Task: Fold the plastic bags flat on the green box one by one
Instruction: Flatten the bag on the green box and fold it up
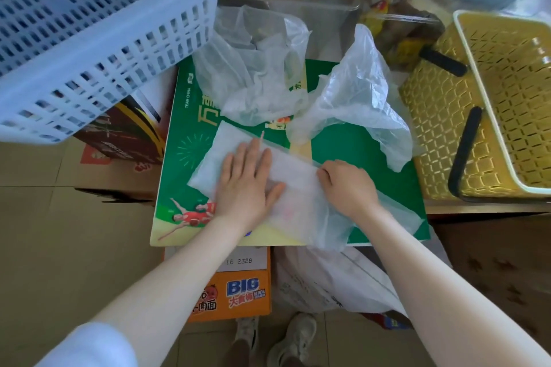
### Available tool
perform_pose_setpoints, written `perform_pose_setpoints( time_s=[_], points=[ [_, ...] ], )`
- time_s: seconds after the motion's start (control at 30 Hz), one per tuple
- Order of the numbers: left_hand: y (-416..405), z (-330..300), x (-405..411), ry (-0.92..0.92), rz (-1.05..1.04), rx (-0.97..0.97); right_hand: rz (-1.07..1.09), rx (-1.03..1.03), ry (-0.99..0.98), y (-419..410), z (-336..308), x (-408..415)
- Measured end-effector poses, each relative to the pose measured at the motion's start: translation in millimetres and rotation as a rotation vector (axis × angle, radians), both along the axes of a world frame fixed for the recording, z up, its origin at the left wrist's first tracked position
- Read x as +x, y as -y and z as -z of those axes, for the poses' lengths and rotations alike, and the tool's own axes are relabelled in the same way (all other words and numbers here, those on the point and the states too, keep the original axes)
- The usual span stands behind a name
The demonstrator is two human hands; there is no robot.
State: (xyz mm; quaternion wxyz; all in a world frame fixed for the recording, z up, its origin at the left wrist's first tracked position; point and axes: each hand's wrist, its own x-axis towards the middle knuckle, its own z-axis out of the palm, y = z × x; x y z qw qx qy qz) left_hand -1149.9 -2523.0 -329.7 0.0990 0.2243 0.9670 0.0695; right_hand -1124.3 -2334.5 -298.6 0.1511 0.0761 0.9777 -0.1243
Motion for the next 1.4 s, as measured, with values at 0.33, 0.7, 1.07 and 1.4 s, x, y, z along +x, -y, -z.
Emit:
perform_pose_setpoints(
  time_s=[0.33,0.7,1.07,1.4],
  points=[
    [8,-2,-7,0.095,-0.052,-0.143,0.081,0.149,0.022,-22,7,-10],
    [-4,-7,-6,0.074,-0.053,-0.121,0.160,-0.102,-0.050,-45,1,7],
    [-40,1,13,0.104,0.284,-0.093,0.277,-0.359,0.101,-69,-16,19],
    [-37,-2,11,0.072,0.413,-0.173,0.414,-0.222,0.324,-110,-31,55]
  ],
)
